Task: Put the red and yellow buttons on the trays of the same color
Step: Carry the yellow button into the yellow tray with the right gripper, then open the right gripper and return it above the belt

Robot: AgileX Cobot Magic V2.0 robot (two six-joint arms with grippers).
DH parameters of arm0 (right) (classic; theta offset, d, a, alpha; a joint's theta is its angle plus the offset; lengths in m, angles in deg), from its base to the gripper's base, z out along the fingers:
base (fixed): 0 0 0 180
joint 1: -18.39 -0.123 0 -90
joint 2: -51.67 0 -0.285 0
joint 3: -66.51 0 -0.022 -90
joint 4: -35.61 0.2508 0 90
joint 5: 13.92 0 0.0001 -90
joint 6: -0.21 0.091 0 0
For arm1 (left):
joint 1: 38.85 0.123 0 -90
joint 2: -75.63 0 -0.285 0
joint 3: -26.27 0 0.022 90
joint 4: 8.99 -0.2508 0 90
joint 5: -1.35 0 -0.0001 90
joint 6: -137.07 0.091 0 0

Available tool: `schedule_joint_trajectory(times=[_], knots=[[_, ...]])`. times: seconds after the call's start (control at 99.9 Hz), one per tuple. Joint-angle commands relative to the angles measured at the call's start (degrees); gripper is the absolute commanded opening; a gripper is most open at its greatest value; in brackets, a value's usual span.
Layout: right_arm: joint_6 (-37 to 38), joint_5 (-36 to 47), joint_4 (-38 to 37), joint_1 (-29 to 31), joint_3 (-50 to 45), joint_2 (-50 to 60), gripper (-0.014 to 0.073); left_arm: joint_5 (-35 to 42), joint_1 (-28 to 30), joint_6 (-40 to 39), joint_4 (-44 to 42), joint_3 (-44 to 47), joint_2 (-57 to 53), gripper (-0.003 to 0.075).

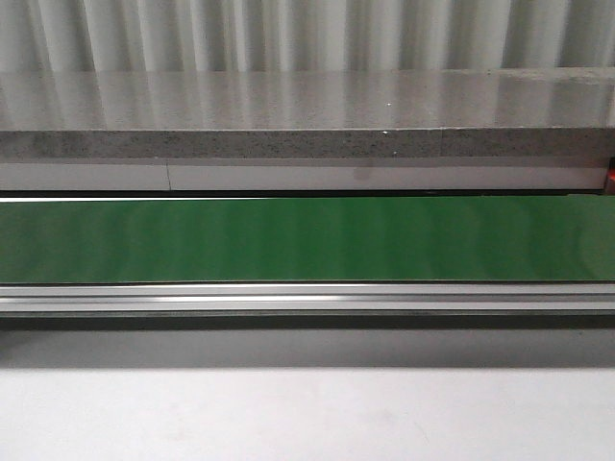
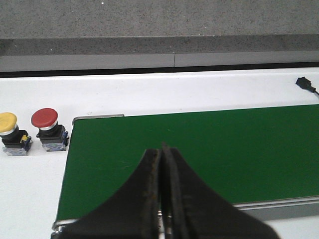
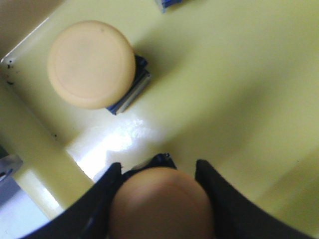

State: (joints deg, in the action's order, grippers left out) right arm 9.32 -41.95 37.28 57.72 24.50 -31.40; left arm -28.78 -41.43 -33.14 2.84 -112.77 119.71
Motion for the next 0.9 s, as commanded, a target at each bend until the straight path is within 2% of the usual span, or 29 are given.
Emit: schedule_joint_trajectory(times=[0.0, 0.15, 0.27, 0.46, 0.741, 0.891], knots=[[0.2, 2.87, -0.42, 0.32, 1.32, 1.0, 0.0229, 4.2, -0.5, 0.07, 0.97, -1.7, 0.03, -0.002], [0.2, 2.92, -0.37, 0.32, 1.32, 1.0, 0.0386, 4.2, -0.5, 0.07, 0.97, -1.7, 0.03, -0.002], [0.2, 2.86, -0.09, 0.32, 1.32, 1.0, 0.0451, 4.2, -0.5, 0.07, 0.97, -1.7, 0.03, -0.002], [0.39, 2.47, 0.34, 0.32, 1.74, 1.12, 0.0486, 4.2, 0.13, 0.07, 0.97, -1.7, 0.03, -0.002], [0.83, -3.98, 0.77, 0.32, 6.01, 5.82, 0.0503, 4.2, 0.13, 0.07, 0.97, -1.7, 0.03, -0.002], [0.55, -4.24, 3.0, -3.35, 6.28, 10.69, 0.05, 4.2, 0.13, 0.07, 0.97, -1.7, 0.03, -0.002]])
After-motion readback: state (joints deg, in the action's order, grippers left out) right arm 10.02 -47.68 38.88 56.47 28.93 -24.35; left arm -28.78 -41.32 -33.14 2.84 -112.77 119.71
